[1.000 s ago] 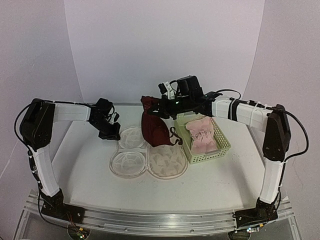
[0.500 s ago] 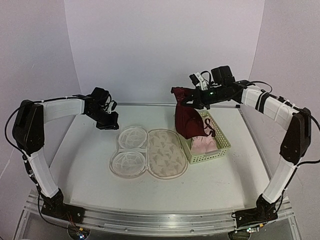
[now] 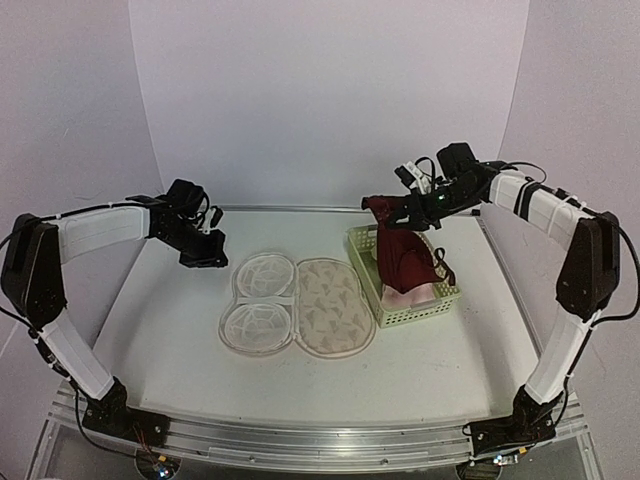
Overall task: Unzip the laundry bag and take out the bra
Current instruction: Adjust the bra in the bin.
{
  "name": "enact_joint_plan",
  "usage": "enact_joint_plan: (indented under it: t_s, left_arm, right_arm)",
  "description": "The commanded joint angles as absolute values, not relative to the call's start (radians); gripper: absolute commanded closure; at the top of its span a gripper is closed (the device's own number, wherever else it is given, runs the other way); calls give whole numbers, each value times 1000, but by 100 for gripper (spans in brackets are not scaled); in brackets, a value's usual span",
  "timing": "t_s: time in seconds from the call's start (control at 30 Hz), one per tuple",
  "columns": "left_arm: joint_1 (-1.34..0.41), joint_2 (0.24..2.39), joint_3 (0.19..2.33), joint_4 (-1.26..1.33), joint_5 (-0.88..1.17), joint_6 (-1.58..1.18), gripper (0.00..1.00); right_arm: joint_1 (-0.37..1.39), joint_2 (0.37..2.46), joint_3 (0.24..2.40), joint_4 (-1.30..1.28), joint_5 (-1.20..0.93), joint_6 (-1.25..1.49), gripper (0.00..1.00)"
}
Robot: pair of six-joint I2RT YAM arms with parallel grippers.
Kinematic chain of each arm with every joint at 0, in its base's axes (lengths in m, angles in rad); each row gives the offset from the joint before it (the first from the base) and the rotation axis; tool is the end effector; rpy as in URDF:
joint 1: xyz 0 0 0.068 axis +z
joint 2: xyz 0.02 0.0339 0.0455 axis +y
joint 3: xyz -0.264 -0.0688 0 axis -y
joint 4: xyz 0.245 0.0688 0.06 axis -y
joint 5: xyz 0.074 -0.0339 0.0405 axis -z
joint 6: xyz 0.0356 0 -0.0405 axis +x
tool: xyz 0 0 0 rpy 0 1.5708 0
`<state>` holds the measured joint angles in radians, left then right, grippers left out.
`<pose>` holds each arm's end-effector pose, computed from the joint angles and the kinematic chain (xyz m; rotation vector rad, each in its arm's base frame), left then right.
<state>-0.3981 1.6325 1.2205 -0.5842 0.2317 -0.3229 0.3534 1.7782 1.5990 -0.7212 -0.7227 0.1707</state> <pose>0.3138 -0.1408 0.2427 0.1891 2.6234 -0.5602 0.3565 0.1566 0.3083 -0.5459 2.4155 1.1178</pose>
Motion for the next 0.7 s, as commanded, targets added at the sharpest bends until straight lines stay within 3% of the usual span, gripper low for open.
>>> enact_joint_plan:
  t_s: [0.0, 0.67]
  left_arm:
    - [-393, 1536, 1192, -577, 227, -338, 100]
    - [-393, 1433, 1147, -577, 202, -346, 100]
  right_arm:
    - [342, 1831, 1645, -737, -752, 109, 100]
    - [287, 2132, 1688, -715, -701, 95, 98]
